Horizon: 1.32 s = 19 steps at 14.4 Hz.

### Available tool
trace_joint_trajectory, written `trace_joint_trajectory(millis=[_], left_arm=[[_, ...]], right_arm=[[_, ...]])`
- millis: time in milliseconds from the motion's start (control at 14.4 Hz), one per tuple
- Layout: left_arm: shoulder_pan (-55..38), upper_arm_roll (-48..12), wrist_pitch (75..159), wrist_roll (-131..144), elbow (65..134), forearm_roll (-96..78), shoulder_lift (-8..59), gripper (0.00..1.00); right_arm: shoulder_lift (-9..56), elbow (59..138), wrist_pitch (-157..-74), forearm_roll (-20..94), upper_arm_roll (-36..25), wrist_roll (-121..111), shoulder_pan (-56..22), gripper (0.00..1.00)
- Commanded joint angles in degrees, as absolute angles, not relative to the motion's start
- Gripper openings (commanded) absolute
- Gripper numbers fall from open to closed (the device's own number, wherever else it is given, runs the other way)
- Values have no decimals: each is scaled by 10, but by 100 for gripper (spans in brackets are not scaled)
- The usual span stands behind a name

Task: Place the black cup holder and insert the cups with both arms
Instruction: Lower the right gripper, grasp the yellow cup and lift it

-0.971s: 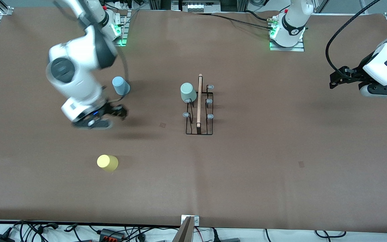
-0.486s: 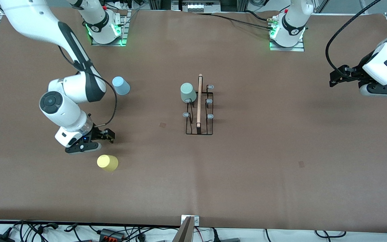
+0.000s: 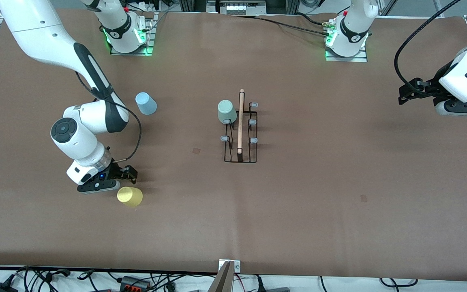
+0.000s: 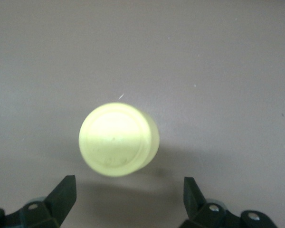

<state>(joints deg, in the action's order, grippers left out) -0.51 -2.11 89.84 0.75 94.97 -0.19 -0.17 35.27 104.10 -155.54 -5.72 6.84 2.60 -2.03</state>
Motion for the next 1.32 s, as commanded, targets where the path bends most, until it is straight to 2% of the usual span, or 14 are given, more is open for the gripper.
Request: trace_joint_trajectory(millis=[0, 624, 902, 971, 1110, 1249], left_arm=[[-6, -15, 887, -5, 938, -8, 0, 100], [-6, -15, 888, -5, 938, -8, 0, 100], [-6, -15, 887, -5, 939, -8, 0, 100], [-6, -15, 887, -5, 939, -8, 0, 100], [-5, -15, 887, -5, 939, -9, 0, 100], [-5, -15, 887, -5, 939, -9, 0, 100]], right_arm=[[380, 1013, -1582, -60, 72, 12, -17, 100], [411, 992, -1638, -55, 73, 13, -21, 100], [413, 992, -1639, -55, 72, 13, -22, 100], [412, 992, -1638, -58, 72, 12, -22, 88], [411, 992, -1638, -60, 73, 11, -22, 45], [410, 992, -1638, -59, 73, 11, -23, 11]])
